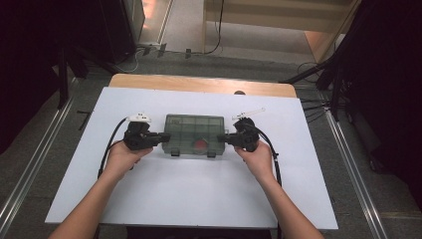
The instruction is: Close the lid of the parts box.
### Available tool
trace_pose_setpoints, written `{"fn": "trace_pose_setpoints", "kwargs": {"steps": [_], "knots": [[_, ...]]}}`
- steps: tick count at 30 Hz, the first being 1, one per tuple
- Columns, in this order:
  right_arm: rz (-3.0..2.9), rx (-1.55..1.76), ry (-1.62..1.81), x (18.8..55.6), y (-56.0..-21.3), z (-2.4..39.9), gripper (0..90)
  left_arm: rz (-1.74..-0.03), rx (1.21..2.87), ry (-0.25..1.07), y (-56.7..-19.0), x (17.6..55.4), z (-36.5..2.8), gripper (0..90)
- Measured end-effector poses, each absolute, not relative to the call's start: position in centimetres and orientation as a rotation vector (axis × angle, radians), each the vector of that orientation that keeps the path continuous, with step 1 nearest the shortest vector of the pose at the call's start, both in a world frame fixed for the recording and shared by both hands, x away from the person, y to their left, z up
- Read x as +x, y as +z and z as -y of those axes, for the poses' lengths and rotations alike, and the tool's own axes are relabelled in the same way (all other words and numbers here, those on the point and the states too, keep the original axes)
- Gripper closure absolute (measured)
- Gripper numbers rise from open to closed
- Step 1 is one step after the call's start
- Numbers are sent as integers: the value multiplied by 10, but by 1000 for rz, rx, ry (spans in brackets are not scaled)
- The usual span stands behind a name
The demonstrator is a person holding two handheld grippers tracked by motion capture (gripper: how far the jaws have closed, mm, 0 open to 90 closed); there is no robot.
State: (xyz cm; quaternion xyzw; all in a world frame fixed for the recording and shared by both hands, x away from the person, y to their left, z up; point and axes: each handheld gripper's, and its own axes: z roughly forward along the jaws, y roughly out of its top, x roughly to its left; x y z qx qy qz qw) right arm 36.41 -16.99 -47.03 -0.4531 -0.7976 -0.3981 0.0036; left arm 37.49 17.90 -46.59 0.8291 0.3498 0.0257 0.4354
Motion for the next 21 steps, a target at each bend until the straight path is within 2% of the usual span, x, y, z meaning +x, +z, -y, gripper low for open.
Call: {"fn": "trace_pose_setpoints", "kwargs": {"steps": [5,11,14,16,18,20,21], "knots": [[2505,-1397,-1282,363,-477,169,900,-874,2049,38,-471,374,-179,860],[2528,-1368,-1335,359,-480,170,893,-859,2053,72,-472,368,-175,862],[2497,-1341,-1371,357,-482,171,791,-850,2045,52,-471,366,-176,780],[2484,-1320,-1375,356,-480,170,696,-841,2057,59,-469,364,-176,716],[2472,-1289,-1378,354,-479,169,594,-840,2047,51,-466,362,-177,616],[2480,-1264,-1380,352,-477,167,481,-821,2042,53,-463,359,-177,563],[2484,-1265,-1389,350,-476,166,439,-811,2041,51,-462,358,-177,504]]}}
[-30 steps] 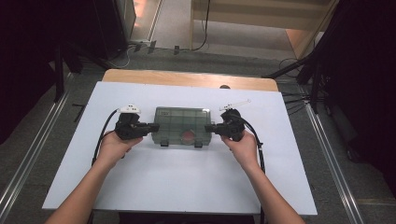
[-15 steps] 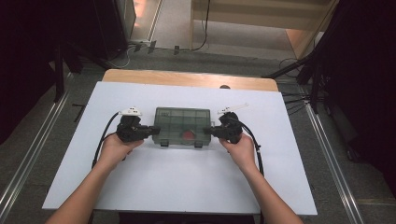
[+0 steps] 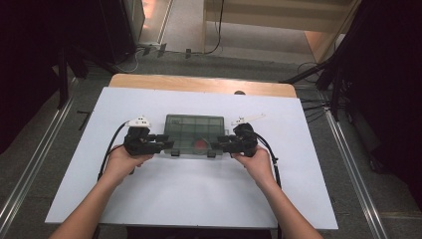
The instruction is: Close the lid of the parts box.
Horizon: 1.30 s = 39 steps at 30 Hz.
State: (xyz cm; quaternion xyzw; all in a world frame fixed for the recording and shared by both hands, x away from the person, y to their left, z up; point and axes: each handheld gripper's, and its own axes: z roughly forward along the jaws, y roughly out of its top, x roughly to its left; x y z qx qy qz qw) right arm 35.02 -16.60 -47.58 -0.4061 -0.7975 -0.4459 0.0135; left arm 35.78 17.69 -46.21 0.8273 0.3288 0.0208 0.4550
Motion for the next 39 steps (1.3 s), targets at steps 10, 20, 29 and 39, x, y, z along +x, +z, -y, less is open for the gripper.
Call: {"fn": "trace_pose_setpoints", "kwargs": {"steps": [10,20,29,39], "knots": [[2519,-1184,-1457,331,-464,160,284,-747,2012,60,-452,335,-177,337],[2559,-1148,-1496,307,-461,163,279,-705,2021,78,-451,313,-171,286],[2583,-1114,-1490,292,-468,166,268,-685,2029,102,-460,300,-173,285],[2597,-1138,-1477,280,-479,180,259,-701,2024,114,-469,292,-187,286]]}}
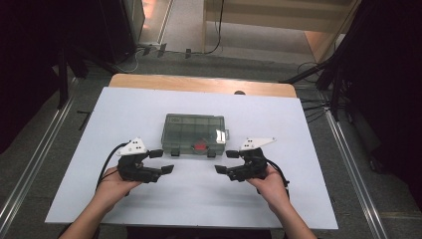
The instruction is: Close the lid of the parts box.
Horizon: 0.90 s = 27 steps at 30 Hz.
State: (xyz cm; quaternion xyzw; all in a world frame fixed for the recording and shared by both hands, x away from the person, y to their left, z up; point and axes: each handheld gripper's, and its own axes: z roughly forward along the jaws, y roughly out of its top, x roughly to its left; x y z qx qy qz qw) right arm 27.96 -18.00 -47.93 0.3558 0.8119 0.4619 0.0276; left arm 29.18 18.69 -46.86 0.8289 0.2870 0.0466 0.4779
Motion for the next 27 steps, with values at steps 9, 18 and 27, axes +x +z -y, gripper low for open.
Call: {"fn": "trace_pose_setpoints", "kwargs": {"steps": [9,18,27], "knots": [[-2496,1112,1406,268,-484,195,252,-712,2026,130,-475,286,-203,286],[-2467,1126,1406,264,-484,204,249,-721,2007,150,-474,286,-209,286],[-2450,1131,1391,266,-487,211,247,-739,2006,170,-475,285,-223,286]]}}
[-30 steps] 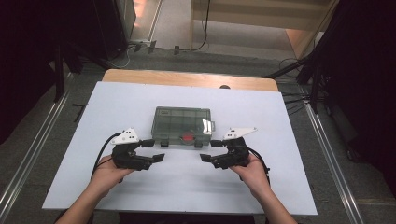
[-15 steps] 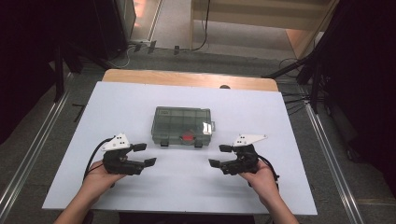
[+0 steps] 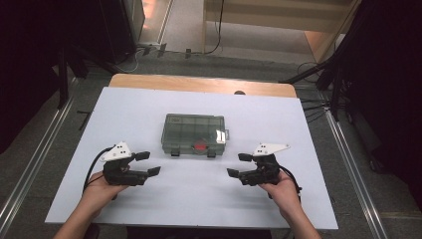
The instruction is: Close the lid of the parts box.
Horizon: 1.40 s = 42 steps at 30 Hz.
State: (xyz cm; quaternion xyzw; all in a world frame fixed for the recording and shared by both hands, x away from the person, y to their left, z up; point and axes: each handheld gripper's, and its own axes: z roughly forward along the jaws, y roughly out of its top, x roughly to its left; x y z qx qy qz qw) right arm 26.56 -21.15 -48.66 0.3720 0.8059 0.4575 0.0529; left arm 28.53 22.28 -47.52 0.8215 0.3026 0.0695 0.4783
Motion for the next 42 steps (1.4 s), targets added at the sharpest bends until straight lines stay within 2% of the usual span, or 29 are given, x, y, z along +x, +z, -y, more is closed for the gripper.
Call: {"fn": "trace_pose_setpoints", "kwargs": {"steps": [15,42], "knots": [[-2400,1211,1361,248,-494,247,243,-761,2011,203,-477,278,-242,286],[-2409,1217,1366,251,-500,251,242,-785,2011,185,-488,279,-247,286]]}}
